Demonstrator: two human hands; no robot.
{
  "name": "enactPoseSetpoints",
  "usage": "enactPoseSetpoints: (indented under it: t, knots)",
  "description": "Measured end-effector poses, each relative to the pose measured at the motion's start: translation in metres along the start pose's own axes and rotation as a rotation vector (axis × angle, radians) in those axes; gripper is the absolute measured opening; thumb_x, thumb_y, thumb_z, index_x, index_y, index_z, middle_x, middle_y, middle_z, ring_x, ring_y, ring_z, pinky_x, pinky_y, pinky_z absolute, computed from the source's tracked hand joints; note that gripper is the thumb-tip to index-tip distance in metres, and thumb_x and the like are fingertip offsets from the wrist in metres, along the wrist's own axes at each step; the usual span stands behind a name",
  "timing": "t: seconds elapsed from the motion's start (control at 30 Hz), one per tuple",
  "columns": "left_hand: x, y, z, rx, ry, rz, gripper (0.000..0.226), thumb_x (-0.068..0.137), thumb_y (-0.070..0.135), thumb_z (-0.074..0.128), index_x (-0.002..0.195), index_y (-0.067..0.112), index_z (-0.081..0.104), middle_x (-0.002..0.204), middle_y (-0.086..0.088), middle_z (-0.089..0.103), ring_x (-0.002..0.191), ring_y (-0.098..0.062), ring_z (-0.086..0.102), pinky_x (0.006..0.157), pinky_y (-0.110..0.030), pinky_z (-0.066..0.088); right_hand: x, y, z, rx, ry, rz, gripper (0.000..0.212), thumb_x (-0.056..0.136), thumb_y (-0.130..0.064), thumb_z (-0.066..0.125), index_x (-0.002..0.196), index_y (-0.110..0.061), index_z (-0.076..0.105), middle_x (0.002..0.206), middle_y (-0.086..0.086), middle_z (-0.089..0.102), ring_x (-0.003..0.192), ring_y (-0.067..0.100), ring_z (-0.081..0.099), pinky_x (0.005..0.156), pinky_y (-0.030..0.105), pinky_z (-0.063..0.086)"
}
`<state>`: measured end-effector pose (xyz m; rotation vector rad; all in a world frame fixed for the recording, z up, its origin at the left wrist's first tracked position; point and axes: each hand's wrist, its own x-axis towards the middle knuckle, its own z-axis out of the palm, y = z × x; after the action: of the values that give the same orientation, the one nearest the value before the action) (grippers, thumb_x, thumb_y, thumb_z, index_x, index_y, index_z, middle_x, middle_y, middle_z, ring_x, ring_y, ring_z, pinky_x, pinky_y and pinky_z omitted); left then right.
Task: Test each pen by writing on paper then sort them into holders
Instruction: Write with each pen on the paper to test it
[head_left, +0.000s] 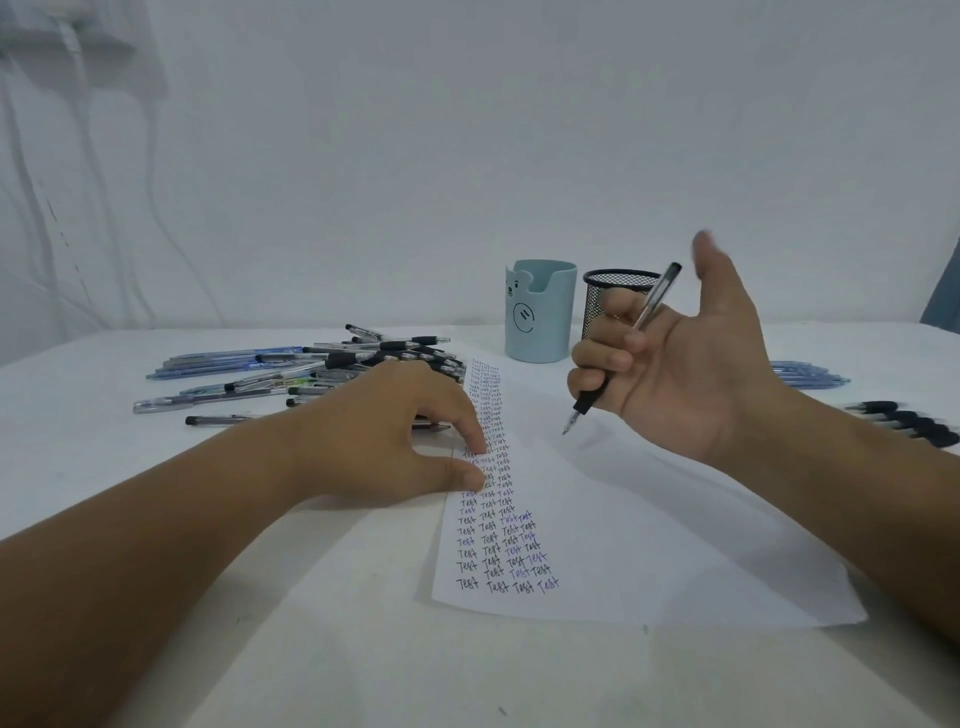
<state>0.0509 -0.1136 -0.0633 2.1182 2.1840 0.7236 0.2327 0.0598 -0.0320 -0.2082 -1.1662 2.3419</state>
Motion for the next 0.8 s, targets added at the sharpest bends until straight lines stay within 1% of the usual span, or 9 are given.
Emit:
enactPoseSetpoints:
  t: [0.07, 0.13, 0.2, 0.3, 0.37, 0.43, 0.53, 0.67, 0.8]
  knots:
    - [0.0, 0.001, 0.0, 0.011, -0.009, -0.002, 0.025, 0.077, 0.053, 0.081, 0.096, 0.038, 0.076, 0.105, 0.023, 0.069, 0.106, -0.003, 0.057, 0.088, -0.02, 0.043, 0.001, 0.002, 0.003, -0.022, 0.048, -0.024, 0.062, 0.083, -0.068, 0.056, 0.096, -0.008, 0.062, 0.049, -0.002, 0.022, 0.048, 0.017, 0.031, 0.053, 0.028, 0.04]
    - [0.001, 0.001, 0.0, 0.007, -0.014, -0.003, 0.028, 0.075, 0.056, 0.081, 0.096, 0.038, 0.076, 0.105, 0.024, 0.069, 0.106, -0.004, 0.057, 0.087, -0.022, 0.043, 0.002, 0.005, 0.003, -0.097, 0.08, -0.048, 0.046, 0.099, -0.044, 0.051, 0.112, -0.001, 0.062, 0.043, -0.002, 0.029, 0.047, 0.017, 0.046, 0.053, 0.027, 0.048]
    - [0.0, 0.002, -0.001, 0.0, -0.032, -0.011, 0.038, 0.069, 0.064, 0.08, 0.097, 0.039, 0.075, 0.107, 0.025, 0.068, 0.108, 0.0, 0.056, 0.087, -0.017, 0.041, 0.004, 0.007, -0.001, -0.182, 0.04, 0.004, 0.061, 0.105, -0.047, 0.033, 0.105, 0.001, 0.07, 0.055, 0.008, 0.054, 0.06, 0.026, 0.062, 0.059, 0.03, 0.053]
    - [-0.001, 0.002, -0.004, -0.017, -0.072, -0.032, 0.051, 0.061, 0.074, 0.079, 0.1, 0.042, 0.074, 0.112, 0.026, 0.064, 0.113, 0.005, 0.052, 0.088, -0.008, 0.036, 0.003, 0.01, -0.007, -0.439, 0.015, 0.074, 0.093, 0.095, -0.074, 0.019, 0.087, -0.002, 0.076, 0.064, 0.011, 0.059, 0.053, 0.024, 0.053, 0.056, 0.029, 0.044]
    - [-0.001, 0.001, -0.004, -0.024, -0.07, -0.022, 0.053, 0.058, 0.076, 0.075, 0.1, 0.043, 0.074, 0.113, 0.027, 0.064, 0.114, 0.005, 0.053, 0.087, -0.005, 0.035, 0.001, 0.016, -0.004, -0.537, -0.004, 0.06, 0.065, 0.092, -0.062, 0.045, 0.077, -0.005, 0.073, 0.059, 0.008, 0.055, 0.048, 0.019, 0.049, 0.049, 0.026, 0.041]
    - [-0.001, -0.001, -0.004, -0.025, -0.072, -0.024, 0.053, 0.058, 0.076, 0.073, 0.1, 0.044, 0.074, 0.113, 0.029, 0.063, 0.114, 0.006, 0.054, 0.086, -0.004, 0.036, -0.003, 0.023, -0.002, -0.582, -0.068, 0.013, 0.027, 0.074, -0.035, 0.074, 0.068, -0.014, 0.059, 0.059, 0.004, 0.049, 0.047, 0.015, 0.044, 0.041, 0.022, 0.036]
    - [0.0, 0.0, -0.004, -0.016, -0.083, -0.028, 0.047, 0.061, 0.069, 0.082, 0.1, 0.043, 0.074, 0.113, 0.029, 0.063, 0.113, 0.005, 0.054, 0.084, -0.004, 0.035, -0.005, 0.032, -0.007, -0.644, -0.152, 0.022, 0.044, 0.064, -0.019, 0.081, 0.067, -0.022, 0.038, 0.053, 0.001, 0.044, 0.042, 0.014, 0.037, 0.038, 0.018, 0.023]
    - [0.0, 0.0, -0.005, -0.004, -0.09, -0.021, 0.046, 0.063, 0.067, 0.083, 0.1, 0.042, 0.074, 0.112, 0.026, 0.065, 0.11, 0.005, 0.054, 0.082, -0.002, 0.034, -0.011, 0.037, -0.003, -0.803, -0.259, 0.053, 0.021, 0.087, -0.02, 0.071, 0.071, -0.013, 0.06, 0.059, 0.014, 0.057, 0.042, 0.021, 0.045, 0.037, 0.018, 0.026]
    - [0.0, -0.001, -0.004, 0.003, -0.087, -0.029, 0.05, 0.06, 0.072, 0.075, 0.1, 0.043, 0.073, 0.111, 0.025, 0.065, 0.11, 0.003, 0.055, 0.084, -0.006, 0.037, -0.014, 0.046, 0.002, -0.969, -0.265, -0.094, 0.032, 0.09, -0.018, 0.072, 0.066, 0.0, 0.06, 0.05, 0.008, 0.055, 0.039, 0.015, 0.043, 0.039, 0.018, 0.031]
